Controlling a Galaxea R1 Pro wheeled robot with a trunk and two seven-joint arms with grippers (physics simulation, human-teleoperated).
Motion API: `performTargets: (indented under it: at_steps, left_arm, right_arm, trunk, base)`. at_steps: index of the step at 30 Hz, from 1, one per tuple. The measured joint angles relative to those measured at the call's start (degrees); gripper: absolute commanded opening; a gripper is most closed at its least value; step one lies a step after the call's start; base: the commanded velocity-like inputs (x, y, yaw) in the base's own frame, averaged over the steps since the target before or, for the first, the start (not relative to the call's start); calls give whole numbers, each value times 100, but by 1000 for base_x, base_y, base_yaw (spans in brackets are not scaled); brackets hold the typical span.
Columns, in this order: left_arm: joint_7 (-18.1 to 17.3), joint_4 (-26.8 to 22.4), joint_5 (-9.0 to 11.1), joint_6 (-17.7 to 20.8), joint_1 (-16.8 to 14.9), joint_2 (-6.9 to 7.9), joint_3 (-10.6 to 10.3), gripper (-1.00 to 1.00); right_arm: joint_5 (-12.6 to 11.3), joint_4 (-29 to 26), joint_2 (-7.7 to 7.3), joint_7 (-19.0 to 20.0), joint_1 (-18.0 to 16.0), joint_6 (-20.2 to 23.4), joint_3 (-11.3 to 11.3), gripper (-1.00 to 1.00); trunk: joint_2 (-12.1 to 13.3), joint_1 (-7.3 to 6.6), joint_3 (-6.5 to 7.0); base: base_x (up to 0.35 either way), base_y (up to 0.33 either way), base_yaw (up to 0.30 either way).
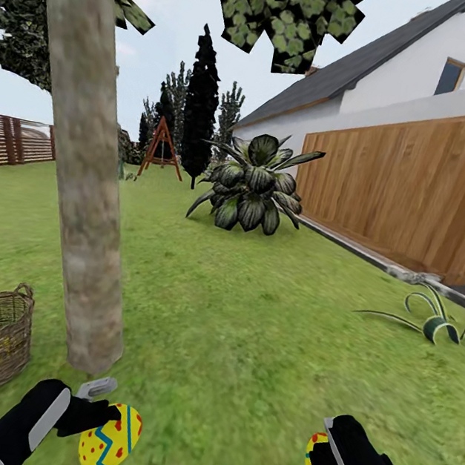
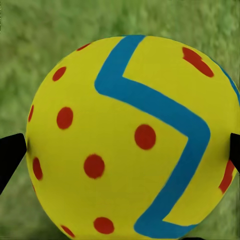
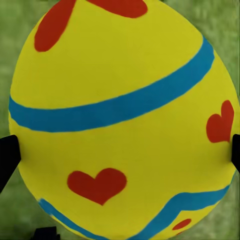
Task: Take the three Easter eggs out of the wicker basket on the lawn in the garden, then place them on the lawn next to a single tree (choose any tree) so that all three eggs are next to the same tree and none are left in the basket.
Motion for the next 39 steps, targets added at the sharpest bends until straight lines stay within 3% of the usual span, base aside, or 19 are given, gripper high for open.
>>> performTargets:
  at_steps: [34, 39]
  left_arm:
    - [5, 0, -1, 0, 0, -1, 0, -100]
    - [5, 0, 0, 0, 2, -67, 0, -100]
  right_arm:
    - [0, 3, 9, 0, 0, -2, 0, -100]
    - [1, 133, 7, 0, 0, -9, 0, -100]
  trunk:
    - [0, 0, 0]
    - [0, 0, 0]
  base:
    - [0, -337, 296]
    - [0, -337, 296]
